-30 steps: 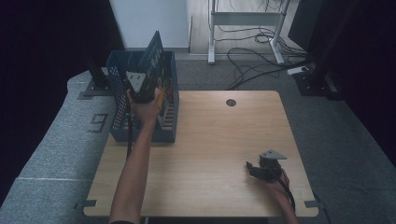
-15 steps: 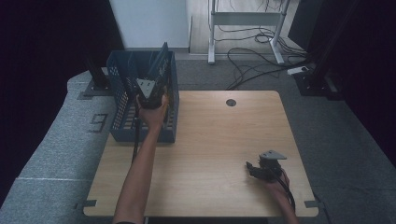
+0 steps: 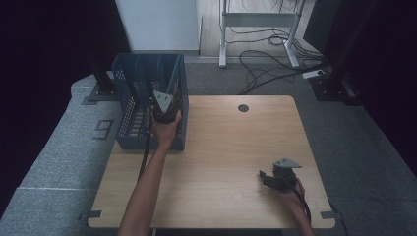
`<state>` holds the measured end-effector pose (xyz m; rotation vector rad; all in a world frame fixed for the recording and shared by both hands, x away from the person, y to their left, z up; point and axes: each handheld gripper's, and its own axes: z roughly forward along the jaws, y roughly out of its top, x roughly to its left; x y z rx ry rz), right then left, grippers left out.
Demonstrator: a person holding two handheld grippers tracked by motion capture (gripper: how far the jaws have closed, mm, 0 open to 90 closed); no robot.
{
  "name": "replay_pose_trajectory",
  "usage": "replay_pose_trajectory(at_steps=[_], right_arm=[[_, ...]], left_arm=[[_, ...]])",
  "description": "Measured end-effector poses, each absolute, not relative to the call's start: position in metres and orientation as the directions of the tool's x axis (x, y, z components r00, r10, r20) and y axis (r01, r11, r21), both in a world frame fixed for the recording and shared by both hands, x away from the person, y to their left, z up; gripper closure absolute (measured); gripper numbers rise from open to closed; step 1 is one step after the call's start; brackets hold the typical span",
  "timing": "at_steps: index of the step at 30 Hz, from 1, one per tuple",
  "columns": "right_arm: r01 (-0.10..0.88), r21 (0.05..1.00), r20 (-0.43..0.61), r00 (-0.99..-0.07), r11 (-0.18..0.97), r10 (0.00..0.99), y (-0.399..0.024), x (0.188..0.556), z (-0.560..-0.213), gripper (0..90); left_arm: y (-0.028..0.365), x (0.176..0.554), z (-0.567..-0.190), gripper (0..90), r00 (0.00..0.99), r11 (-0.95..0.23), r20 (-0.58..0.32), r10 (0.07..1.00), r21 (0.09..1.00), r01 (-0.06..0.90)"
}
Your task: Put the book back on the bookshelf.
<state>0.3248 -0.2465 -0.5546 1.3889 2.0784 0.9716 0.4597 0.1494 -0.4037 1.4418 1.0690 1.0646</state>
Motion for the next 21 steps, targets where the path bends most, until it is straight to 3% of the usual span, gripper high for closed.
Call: replay_pose_trajectory(at_steps=[8,21], right_arm=[[0.601,0.762,0.012,-0.386,0.241,0.922,-0.247,0.324,-0.555,32.5],[0.601,0.761,0.012,-0.387,0.242,0.922,-0.247,0.324,-0.555,32.5]], left_arm=[[0.157,0.459,-0.413,57.4,0.241,-0.060,0.025,0.970,0.988,0.140],[0.160,0.455,-0.418,51.0,0.290,-0.072,0.018,0.957,0.982,0.176]])
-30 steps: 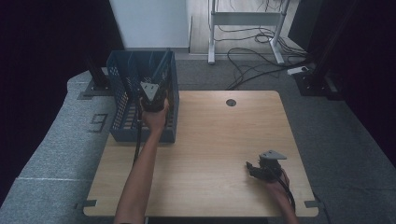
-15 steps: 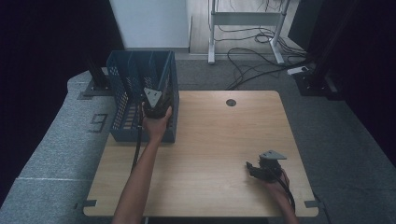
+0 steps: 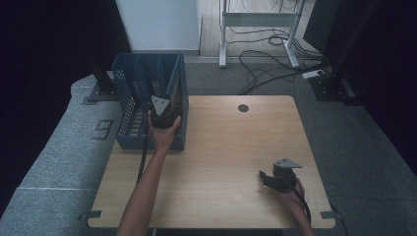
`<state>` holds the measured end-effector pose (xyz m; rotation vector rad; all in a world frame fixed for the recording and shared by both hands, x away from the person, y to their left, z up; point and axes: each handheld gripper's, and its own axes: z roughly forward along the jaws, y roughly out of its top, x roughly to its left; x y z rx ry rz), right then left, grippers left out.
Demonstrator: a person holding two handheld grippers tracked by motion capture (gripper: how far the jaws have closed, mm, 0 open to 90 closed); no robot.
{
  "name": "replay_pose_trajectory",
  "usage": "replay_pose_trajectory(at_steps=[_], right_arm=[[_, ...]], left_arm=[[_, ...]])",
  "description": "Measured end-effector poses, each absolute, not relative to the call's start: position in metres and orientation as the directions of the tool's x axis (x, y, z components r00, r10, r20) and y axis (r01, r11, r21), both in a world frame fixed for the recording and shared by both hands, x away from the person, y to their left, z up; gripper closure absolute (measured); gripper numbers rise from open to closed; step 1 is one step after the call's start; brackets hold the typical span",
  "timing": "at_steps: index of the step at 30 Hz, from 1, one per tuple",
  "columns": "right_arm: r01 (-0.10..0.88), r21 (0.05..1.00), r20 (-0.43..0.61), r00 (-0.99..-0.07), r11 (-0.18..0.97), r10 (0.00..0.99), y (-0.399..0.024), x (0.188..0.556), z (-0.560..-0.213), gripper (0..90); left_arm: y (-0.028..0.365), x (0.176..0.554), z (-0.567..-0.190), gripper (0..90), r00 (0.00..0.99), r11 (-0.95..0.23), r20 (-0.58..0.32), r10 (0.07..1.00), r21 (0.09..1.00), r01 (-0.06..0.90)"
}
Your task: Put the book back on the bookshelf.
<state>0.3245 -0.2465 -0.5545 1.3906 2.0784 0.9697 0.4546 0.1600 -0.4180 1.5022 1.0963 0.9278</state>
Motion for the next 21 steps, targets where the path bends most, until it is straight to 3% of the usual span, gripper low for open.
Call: replay_pose_trajectory(at_steps=[21], right_arm=[[0.602,0.761,0.012,-0.386,0.241,0.922,-0.246,0.325,-0.554,32.5]], left_arm=[[0.175,0.427,-0.420,45.9,0.389,-0.047,-0.048,0.920,0.972,0.232]])
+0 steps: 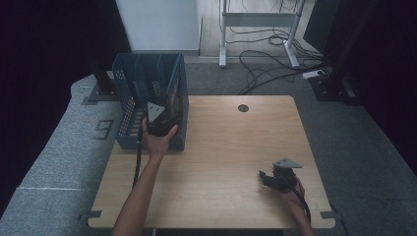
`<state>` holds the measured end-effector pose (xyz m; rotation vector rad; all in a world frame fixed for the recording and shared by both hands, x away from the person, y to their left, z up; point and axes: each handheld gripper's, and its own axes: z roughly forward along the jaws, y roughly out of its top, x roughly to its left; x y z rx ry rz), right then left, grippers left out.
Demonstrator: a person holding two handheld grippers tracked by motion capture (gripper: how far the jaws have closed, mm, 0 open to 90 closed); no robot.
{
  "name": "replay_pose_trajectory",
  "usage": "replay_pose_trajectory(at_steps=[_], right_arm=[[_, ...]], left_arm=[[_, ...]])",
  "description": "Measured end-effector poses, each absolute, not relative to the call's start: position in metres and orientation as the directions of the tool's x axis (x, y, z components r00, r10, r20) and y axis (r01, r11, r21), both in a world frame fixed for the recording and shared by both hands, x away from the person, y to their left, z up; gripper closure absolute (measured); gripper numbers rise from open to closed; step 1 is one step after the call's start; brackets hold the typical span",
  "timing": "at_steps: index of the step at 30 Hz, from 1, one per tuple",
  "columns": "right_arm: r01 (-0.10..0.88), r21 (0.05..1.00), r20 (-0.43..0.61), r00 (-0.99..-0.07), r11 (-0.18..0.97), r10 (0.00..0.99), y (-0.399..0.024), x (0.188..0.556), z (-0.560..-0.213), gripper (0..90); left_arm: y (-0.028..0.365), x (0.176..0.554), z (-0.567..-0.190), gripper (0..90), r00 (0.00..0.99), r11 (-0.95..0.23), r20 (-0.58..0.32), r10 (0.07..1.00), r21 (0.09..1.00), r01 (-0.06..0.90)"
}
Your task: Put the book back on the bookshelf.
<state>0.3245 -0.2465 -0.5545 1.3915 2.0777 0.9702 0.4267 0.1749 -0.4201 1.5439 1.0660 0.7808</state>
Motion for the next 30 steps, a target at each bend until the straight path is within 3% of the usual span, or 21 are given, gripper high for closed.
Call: replay_pose_trajectory(at_steps=[13,30], right_arm=[[0.603,0.761,0.014,-0.385,0.240,0.923,-0.246,0.324,-0.554,32.5],[0.602,0.761,0.012,-0.386,0.241,0.923,-0.246,0.324,-0.554,32.5]], left_arm=[[0.189,0.398,-0.434,45.2,0.390,-0.043,-0.070,0.918,0.961,0.274],[0.195,0.348,-0.468,45.4,0.482,-0.034,-0.129,0.867,0.948,0.316]])
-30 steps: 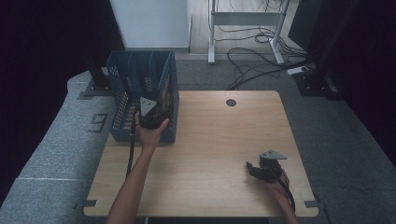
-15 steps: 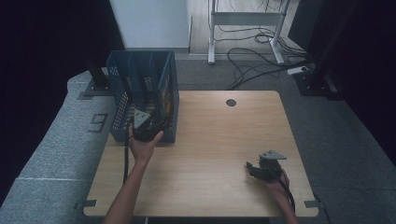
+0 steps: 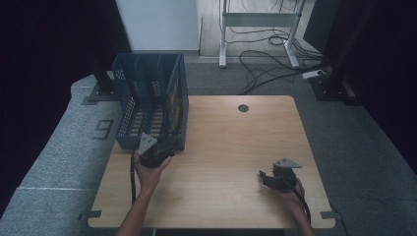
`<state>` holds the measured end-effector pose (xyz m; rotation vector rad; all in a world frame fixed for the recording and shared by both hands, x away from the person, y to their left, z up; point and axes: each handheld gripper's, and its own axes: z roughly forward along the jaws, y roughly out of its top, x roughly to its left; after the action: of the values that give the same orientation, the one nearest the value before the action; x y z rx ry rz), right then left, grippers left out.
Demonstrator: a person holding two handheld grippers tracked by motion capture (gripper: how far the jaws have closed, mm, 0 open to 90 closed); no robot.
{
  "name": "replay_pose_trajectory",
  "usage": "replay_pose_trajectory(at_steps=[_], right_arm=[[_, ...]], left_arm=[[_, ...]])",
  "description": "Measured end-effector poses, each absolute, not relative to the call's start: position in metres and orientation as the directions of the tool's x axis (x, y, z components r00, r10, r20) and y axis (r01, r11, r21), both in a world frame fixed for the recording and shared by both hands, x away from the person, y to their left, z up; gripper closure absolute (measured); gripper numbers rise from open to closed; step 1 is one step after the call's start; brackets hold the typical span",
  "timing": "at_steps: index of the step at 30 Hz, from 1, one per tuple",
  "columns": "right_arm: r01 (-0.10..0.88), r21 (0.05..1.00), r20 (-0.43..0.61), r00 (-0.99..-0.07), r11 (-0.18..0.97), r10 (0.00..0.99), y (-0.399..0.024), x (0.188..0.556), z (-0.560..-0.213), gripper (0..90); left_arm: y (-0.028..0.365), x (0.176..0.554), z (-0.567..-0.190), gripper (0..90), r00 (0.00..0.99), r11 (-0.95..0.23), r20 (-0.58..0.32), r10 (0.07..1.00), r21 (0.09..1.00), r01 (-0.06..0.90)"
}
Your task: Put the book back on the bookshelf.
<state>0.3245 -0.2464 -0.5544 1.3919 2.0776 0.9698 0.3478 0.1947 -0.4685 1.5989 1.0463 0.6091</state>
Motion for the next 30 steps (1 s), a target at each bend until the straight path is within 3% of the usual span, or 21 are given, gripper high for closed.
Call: replay_pose_trajectory(at_steps=[8,30], right_arm=[[0.602,0.761,0.012,-0.385,0.241,0.923,-0.246,0.324,-0.554,32.5],[0.602,0.761,0.012,-0.385,0.242,0.923,-0.246,0.324,-0.554,32.4]], left_arm=[[0.197,0.330,-0.484,45.5,0.523,-0.002,-0.191,0.831,0.938,0.347],[0.190,0.310,-0.525,43.7,0.579,-0.141,-0.171,0.797,0.880,0.454]])
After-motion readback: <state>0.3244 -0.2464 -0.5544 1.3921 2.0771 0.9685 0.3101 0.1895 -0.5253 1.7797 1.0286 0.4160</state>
